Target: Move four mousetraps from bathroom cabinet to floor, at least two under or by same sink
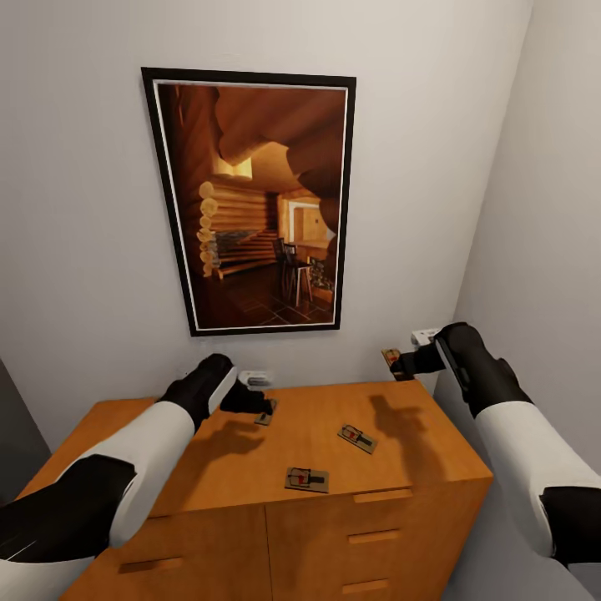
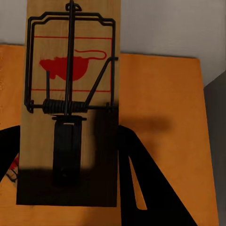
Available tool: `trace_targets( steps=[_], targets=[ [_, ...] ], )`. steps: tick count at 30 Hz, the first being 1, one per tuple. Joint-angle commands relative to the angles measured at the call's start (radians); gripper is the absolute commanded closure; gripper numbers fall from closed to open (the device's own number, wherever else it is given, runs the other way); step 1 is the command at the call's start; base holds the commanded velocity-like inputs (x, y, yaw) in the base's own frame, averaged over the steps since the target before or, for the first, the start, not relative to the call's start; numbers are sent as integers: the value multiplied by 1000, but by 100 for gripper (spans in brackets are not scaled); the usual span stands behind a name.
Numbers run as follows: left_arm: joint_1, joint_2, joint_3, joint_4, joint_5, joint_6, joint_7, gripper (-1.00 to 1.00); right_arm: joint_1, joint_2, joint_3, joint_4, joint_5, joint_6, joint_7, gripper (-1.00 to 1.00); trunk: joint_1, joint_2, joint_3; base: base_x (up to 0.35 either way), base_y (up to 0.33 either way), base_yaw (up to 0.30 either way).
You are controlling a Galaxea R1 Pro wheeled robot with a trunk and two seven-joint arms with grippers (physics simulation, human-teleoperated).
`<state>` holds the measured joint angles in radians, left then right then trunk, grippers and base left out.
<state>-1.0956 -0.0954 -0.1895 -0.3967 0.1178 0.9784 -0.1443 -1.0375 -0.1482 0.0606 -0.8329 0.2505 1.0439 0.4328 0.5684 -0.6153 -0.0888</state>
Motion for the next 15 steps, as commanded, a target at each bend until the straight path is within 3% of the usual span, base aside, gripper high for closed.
trace_targets(
  steps=[1, 7, 11, 15],
  targets=[
    [-1, 2, -9, 15, 9, -31, 3, -100, -1, -3, 3, -1, 9, 3, 9, 100, 0, -2, -2, 0, 0, 0],
    [-1, -1, -8, 60, 5, -136, 3, -100, -1, -15, 4, -2, 13, 3, 11, 100, 0, -2, -2, 0, 0, 0],
    [-1, -5, -8, 13, 5, -145, 2, -100, -1, -17, 6, -2, 12, 3, 10, 100, 0, -2, -2, 0, 0, 0],
    [-2, -4, -11, -66, 5, -112, 1, -100, -1, -16, 9, -2, 13, 3, 10, 100, 0, -2, -2, 0, 0, 0]
  ],
)
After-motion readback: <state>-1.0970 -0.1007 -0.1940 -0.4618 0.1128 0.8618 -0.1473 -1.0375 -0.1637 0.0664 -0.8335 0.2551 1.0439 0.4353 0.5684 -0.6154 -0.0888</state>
